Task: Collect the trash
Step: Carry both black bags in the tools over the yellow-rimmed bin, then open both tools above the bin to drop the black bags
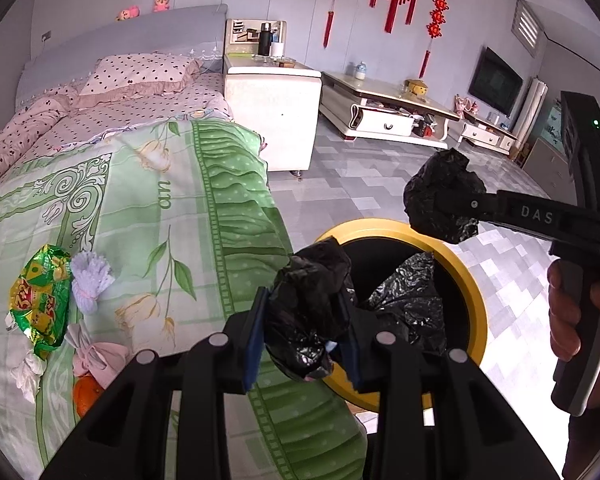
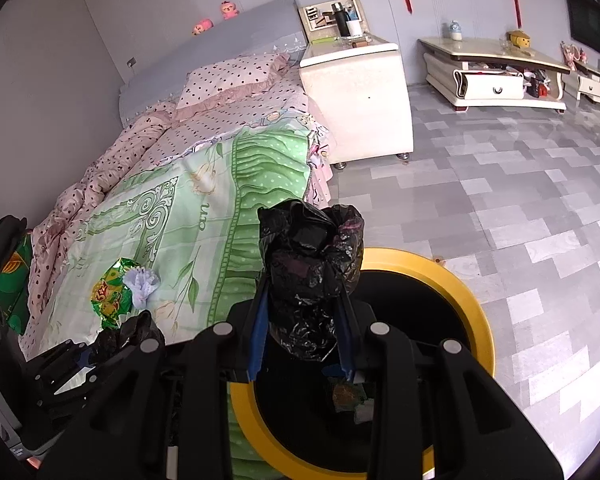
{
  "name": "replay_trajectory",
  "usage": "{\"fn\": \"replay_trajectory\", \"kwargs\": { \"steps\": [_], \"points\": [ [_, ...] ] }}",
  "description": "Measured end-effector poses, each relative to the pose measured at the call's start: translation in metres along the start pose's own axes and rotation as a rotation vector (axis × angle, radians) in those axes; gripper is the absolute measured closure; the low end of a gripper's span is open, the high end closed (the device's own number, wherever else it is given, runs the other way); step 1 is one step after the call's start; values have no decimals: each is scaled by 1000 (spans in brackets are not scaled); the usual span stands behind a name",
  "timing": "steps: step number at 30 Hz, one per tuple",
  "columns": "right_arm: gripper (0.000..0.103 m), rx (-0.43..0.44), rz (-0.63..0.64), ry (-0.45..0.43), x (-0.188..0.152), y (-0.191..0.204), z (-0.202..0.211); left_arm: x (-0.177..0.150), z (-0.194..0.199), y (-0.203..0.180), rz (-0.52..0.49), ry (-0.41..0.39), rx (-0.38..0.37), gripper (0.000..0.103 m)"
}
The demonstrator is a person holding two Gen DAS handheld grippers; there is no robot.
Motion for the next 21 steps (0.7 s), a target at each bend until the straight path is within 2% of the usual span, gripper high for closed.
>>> {"fn": "replay_trajectory", "kwargs": {
  "steps": [11,21],
  "points": [
    [75,-20,-41,18,-2,-29,-8,0,-35,-26,-22,41,-29,72],
    [74,-27,-74,56,-8,-45,-30,-2,-64,-31,-11,86,-36,72]
  ]
}}
Point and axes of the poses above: each gripper's, at about its wrist camera, not at the fingertips, and z roughly against the way its jaws point, y to its left, x to its top, the point moved 2 cm from there along -z, roughly the way its jaws point, and after that the axes turned 8 degrees about y, right-handed, at the moved point
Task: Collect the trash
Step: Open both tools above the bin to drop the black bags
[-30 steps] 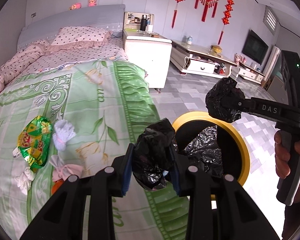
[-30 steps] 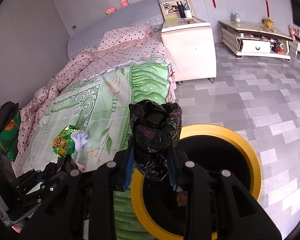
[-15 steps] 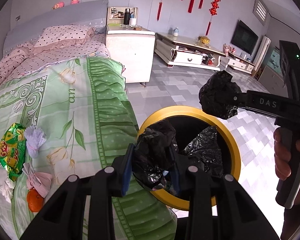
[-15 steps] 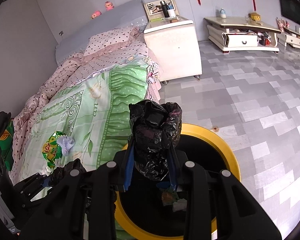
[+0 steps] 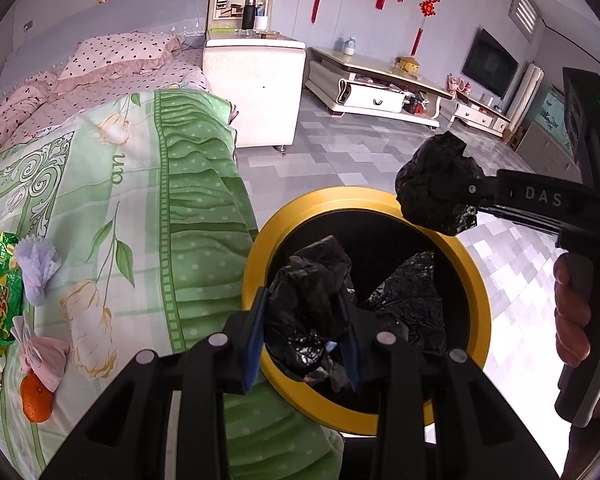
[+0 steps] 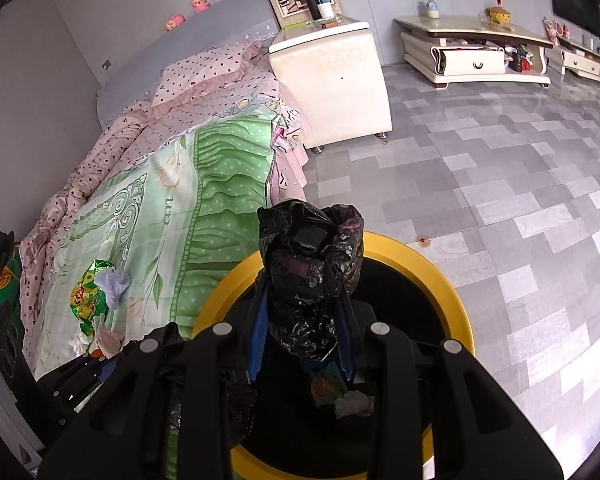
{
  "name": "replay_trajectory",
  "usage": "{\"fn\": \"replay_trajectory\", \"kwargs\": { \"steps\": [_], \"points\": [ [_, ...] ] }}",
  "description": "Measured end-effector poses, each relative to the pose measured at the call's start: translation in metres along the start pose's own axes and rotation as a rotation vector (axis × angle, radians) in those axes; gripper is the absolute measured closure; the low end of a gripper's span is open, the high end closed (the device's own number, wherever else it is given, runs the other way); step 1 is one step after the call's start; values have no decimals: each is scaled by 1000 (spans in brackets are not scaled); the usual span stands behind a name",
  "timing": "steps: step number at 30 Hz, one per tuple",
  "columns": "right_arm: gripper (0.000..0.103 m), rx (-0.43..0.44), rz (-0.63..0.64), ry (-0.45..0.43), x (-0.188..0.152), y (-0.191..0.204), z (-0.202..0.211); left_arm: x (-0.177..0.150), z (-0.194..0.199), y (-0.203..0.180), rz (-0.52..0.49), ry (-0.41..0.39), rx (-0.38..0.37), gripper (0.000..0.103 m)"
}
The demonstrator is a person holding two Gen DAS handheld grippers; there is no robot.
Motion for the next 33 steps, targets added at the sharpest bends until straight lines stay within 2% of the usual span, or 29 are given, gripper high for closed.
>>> {"fn": "replay_trajectory", "kwargs": {
  "steps": [11,18,25,28,33],
  "points": [
    [74,-8,-27,11,1,-10,-12,-6,-18,-7,3,26,-22,72],
    [71,-2,-46,1,1,-10,-8,-6,-12,-7,9,11,-33,66],
    [64,-13,-73,-8,3,-15,-5,-8,-4,-6,14,-5,-50,50],
    [53,-9,-93,-9,2,-17,-4,-9,2,-6,5,-22,-58,41],
    [46,-10,-97,-14,0,-15,-1,-10,13,0,7,-51,-53,29]
  ]
}}
Point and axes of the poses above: each gripper's, at about its wrist camera, not at the fingertips, and z roughly against the way its jaws point, y to its left, x to its top, the point moved 2 cm from there along -z, roughly the way its jaws point, and after that the axes turned 8 degrees about y, right-handed, at the moved point
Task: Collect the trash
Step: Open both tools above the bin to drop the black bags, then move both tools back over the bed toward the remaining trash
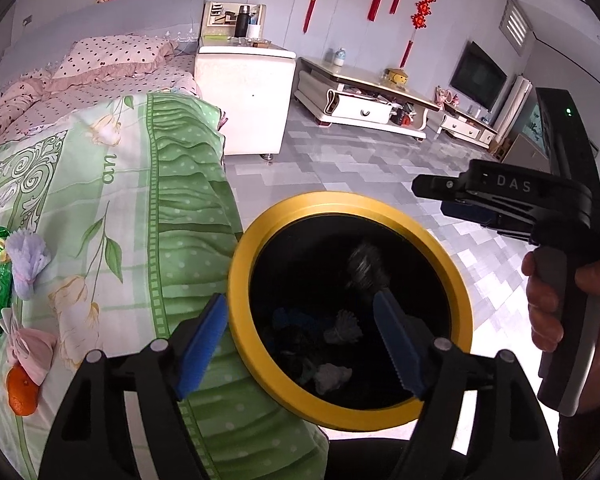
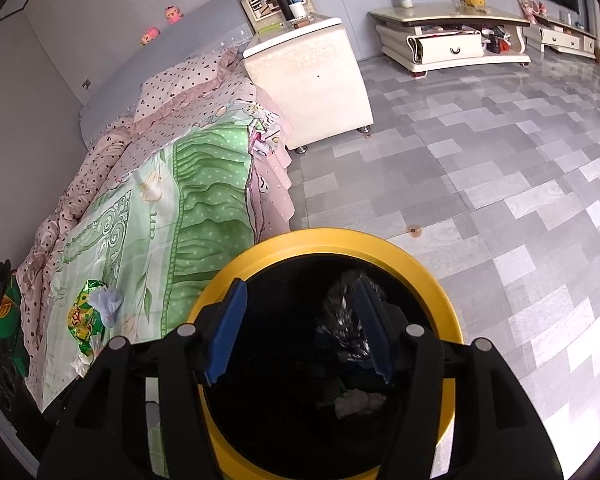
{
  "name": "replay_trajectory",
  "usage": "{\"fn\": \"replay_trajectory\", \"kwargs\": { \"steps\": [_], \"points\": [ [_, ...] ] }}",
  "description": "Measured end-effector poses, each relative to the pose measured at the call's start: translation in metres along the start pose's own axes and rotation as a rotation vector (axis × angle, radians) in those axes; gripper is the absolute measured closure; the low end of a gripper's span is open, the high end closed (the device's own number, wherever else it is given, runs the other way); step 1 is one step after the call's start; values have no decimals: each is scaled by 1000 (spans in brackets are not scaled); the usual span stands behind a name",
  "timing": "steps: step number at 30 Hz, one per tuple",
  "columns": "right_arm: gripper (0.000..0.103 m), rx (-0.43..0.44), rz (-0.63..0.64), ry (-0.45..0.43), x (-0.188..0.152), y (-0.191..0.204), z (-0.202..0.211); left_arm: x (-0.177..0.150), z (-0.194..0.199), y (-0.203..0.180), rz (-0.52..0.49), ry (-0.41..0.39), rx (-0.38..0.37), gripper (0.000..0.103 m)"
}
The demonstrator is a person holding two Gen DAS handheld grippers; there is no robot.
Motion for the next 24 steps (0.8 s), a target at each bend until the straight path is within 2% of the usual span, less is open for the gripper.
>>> {"fn": "replay_trajectory", "kwargs": {
  "steps": [2,10,13,24],
  "points": [
    [46,2,6,1,-1,3,1,-1,5,5,4,-14,16,25],
    [44,19,47,7,-6,28,2,-6,21,42,63,-33,63,23],
    [40,28,64,13,-8,41,2,-10,29,60,86,-39,84,23],
    [40,62,149,42,-16,103,-9,-28,63,125,169,-64,173,23]
  ]
}}
Point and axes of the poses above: each gripper's, at about its wrist camera, not at the fingertips, and z roughly against the way its jaws point, y to its left, x to its top, the point moved 2 cm from there along -z, roughly the way its jaws point, and after that the axes turned 8 degrees about y, right-handed, at the moved point
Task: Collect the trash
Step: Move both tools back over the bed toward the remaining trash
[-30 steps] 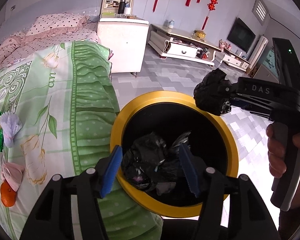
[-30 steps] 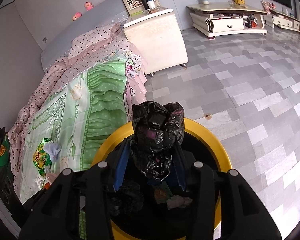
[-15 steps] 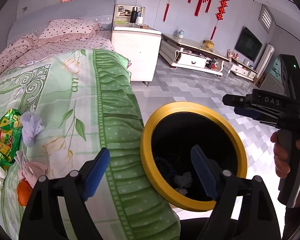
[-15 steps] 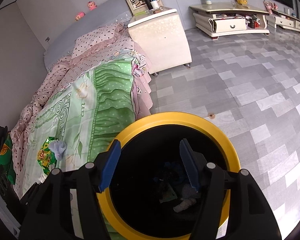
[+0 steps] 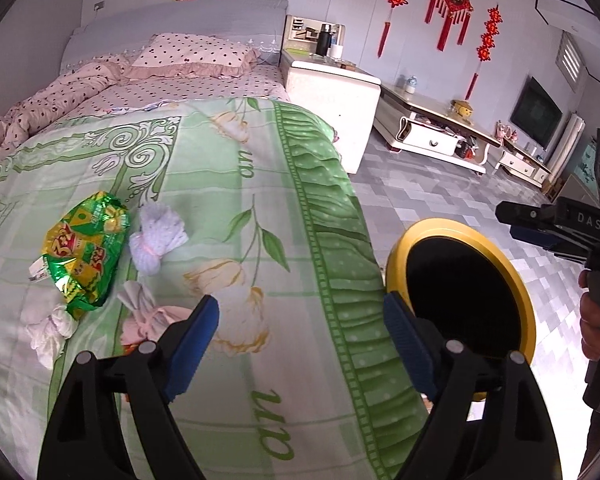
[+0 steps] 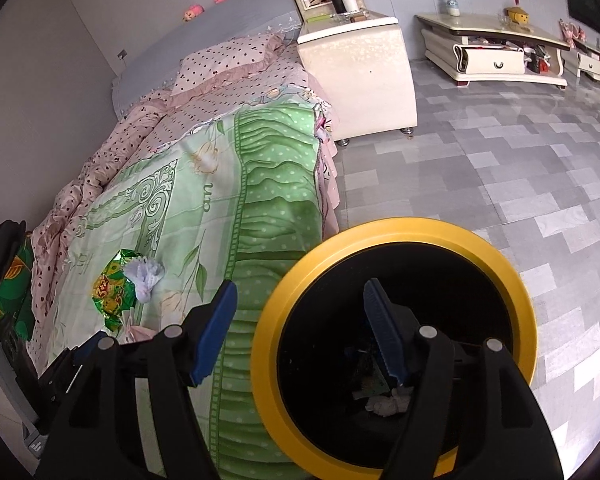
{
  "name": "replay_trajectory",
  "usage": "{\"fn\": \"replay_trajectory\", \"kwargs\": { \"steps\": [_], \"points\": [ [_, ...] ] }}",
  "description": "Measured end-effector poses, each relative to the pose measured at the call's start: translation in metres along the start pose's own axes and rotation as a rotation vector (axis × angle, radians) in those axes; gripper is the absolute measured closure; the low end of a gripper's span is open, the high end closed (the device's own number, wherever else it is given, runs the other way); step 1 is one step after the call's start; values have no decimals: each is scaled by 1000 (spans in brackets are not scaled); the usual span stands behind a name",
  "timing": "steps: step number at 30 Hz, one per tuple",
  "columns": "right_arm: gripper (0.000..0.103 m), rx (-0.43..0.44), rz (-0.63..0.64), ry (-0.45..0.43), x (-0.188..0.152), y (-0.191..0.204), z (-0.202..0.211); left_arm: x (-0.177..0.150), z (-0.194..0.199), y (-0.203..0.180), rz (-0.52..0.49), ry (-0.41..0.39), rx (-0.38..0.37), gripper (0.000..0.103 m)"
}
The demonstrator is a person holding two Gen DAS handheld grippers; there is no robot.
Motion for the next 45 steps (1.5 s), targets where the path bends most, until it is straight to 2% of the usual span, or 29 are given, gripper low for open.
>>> {"fn": "replay_trajectory", "kwargs": {
  "steps": [12,25,35,45],
  "points": [
    [40,52,110,52,-6,76,-24,-11,25,78,122,-22,70,23],
    [40,88,231,118,-18,162,-62,-34,31,160,229,3,149,23],
    [40,87,323,195,-37,208,-105,-49,22,204,278,37,195,23],
    [40,106,378,304,-53,241,-153,-58,5,235,307,73,207,23]
  ]
}}
Point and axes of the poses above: each gripper's, at about its wrist camera, not at the fingertips, and z roughly against the way its jaws point, y to its left, x to its top, the point moved 2 cm from there along -z, roughly the way its jaws point, and after that the axes turned 8 degrees about y, right-handed, at the moved point
